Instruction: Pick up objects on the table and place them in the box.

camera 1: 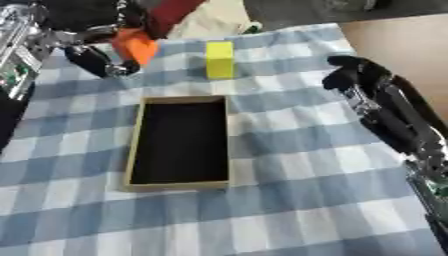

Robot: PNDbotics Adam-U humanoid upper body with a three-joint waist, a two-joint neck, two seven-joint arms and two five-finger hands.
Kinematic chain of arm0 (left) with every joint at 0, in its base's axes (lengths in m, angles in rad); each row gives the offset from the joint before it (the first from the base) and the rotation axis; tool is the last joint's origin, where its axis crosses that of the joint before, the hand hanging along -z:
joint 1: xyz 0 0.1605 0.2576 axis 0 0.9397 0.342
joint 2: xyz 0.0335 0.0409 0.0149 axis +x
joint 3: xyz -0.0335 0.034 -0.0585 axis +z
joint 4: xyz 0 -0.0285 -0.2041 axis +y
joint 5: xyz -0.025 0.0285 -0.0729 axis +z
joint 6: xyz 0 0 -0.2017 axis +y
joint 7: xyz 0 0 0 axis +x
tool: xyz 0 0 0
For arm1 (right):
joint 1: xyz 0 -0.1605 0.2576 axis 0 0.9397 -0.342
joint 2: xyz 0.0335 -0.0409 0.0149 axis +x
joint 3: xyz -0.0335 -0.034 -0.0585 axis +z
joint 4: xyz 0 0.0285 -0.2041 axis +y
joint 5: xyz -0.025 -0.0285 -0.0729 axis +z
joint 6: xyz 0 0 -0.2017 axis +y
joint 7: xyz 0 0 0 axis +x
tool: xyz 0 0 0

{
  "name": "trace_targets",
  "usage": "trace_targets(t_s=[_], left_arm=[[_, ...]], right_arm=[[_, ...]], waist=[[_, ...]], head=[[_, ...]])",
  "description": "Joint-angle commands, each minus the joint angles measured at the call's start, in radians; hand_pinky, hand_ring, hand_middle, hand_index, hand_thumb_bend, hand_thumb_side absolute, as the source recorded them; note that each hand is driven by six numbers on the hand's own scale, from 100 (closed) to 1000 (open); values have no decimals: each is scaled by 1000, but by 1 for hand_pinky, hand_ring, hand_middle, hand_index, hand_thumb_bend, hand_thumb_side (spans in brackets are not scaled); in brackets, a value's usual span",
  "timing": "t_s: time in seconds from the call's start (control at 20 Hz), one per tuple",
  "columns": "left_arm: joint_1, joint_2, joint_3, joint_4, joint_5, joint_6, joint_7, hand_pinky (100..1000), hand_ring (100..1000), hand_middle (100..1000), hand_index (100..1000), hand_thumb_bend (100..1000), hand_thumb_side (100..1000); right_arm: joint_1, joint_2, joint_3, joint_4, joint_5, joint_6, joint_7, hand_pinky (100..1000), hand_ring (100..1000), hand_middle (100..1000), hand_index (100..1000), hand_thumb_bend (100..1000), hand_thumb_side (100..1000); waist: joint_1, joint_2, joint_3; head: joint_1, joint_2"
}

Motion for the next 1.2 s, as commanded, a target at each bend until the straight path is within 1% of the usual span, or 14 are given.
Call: trace_targets(t_s=[0.05,0.45,0.8,0.85,0.9,0.95,1.0,1.1,1.2], left_arm=[[-7,-2,-25,-12,-8,-14,-28,649,654,641,788,260,124],[21,-54,-55,37,-104,-42,-20,696,706,703,829,279,160],[43,-66,-66,66,-173,-57,1,775,806,825,906,314,189],[45,-64,-66,66,-180,-57,1,785,817,839,917,317,250],[46,-60,-65,64,-184,-56,1,796,829,852,926,328,279],[48,-55,-63,59,-187,-53,2,807,840,865,935,339,352],[50,-49,-59,52,-186,-50,3,809,842,867,936,339,368],[55,-34,-50,31,-172,-41,8,817,849,876,948,346,508],[63,-14,-37,-2,-133,-30,16,818,847,872,952,277,479]], right_arm=[[-5,-16,-11,-16,-5,-2,0,850,711,643,876,100,832],[-5,-11,-11,-15,-8,-1,-1,850,711,642,876,100,836],[-5,-10,-12,-14,-7,0,-2,851,711,642,876,100,836],[-4,-10,-12,-14,-7,0,-2,851,711,642,876,100,837],[-4,-11,-12,-13,-6,0,-3,851,711,642,876,100,837],[-4,-11,-13,-13,-6,0,-3,850,711,642,876,100,837],[-4,-12,-13,-14,-6,0,-3,850,711,642,876,100,837],[-6,-16,-14,-15,-4,0,-4,850,711,643,877,100,834],[-12,-28,-16,-17,-2,0,-4,849,712,645,879,100,832]], waist=[[-7,-22,-2],[-10,-14,-7],[-10,-10,-7],[-10,-9,-7],[-10,-9,-7],[-10,-9,-6],[-10,-8,-6],[-11,-8,-4],[-12,-7,-2]], head=[[-1,0],[0,7],[-1,9],[-1,9],[-1,8],[-2,8],[-2,7],[-3,7],[-4,7]])
